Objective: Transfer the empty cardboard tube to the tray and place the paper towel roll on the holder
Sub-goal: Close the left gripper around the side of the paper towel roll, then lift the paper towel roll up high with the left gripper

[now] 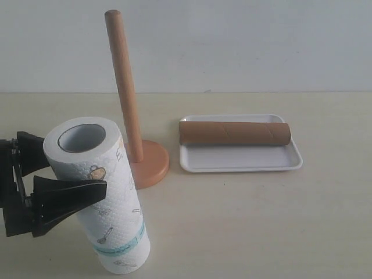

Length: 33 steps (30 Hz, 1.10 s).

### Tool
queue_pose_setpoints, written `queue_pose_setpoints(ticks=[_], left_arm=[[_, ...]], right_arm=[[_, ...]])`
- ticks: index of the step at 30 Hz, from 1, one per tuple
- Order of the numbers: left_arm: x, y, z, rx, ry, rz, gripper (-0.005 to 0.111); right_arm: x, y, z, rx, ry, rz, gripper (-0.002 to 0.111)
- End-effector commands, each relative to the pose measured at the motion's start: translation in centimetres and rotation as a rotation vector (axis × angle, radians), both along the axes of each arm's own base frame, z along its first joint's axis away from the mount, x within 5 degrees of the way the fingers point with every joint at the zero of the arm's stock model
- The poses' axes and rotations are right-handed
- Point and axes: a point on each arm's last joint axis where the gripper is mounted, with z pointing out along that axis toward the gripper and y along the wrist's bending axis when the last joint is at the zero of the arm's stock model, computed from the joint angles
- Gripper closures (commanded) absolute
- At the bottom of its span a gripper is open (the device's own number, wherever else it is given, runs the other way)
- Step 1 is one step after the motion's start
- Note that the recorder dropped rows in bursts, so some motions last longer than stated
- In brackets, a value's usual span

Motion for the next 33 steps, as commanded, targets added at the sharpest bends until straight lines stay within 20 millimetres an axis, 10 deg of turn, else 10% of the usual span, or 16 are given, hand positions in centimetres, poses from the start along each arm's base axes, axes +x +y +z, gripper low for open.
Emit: queue_pose_setpoints(ticks=[1, 33], left_arm=[[0.6, -0.1, 0.2, -0.024, -0.005, -0.018, -0.003], [1.9, -0.6, -0.7, -0.093, 0.063, -0.079, -0.003]], right_arm=[[0.0, 0.0, 0.1, -0.003, -0.014, -0.007, 0.108], [0.0, 0.0, 0.1, -0.001, -0.011, -0.007, 0.108]])
